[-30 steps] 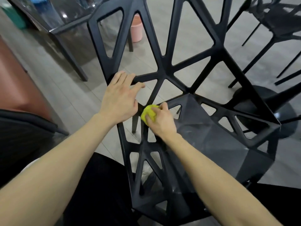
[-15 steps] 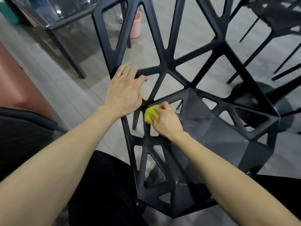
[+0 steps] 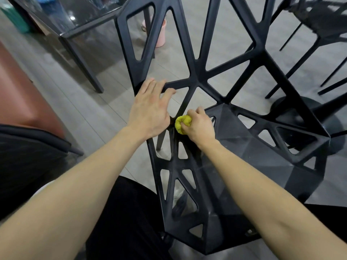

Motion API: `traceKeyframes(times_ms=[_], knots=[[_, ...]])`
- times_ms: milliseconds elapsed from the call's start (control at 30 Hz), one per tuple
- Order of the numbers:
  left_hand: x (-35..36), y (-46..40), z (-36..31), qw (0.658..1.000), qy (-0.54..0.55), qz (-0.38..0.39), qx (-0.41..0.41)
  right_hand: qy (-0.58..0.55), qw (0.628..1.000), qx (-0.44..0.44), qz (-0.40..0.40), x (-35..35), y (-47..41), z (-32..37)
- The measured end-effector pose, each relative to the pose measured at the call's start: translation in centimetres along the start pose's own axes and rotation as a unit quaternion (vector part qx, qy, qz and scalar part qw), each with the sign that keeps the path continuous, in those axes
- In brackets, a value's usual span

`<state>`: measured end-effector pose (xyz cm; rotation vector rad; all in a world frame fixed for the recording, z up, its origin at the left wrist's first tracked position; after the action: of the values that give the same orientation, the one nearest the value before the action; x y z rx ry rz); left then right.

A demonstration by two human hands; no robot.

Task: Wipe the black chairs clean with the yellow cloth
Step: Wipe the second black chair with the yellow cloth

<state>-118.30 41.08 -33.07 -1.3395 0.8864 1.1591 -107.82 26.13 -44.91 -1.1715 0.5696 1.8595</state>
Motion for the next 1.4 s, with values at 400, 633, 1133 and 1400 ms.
traceKeyframes(times_ms=[400,633,1133,1400], knots=[[0.2,-0.1,0.0,0.999,0.030,-0.035,-0.011,-0.086,0.995,0.008,-0.044,-3.5,-3.3,-0.7],[0.1,-0.4,0.0,0.999,0.018,-0.025,-0.023,-0.188,0.969,0.015,-0.162,-0.9,-1.1,0.7],[-0.2,-0.4,-0.2,0.999,-0.033,0.022,-0.022,-0.101,0.992,-0.076,-0.020,-0.7,1.0,-0.9],[0.0,-0.3,-0.3,0.999,-0.027,0.016,-0.022,-0.019,0.984,-0.059,-0.164,-5.0,-4.9,-5.5]])
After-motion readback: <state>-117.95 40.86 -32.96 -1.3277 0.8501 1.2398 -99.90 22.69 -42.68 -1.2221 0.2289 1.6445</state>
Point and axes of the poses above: each hand's wrist, its own y-axis away from the middle knuckle, its own x-axis out of the palm, z = x × y, the point moved 1 cm from there along -y, towards the middle knuckle, and after that the axes turned 2 degrees about -x, right-handed, at the moved point
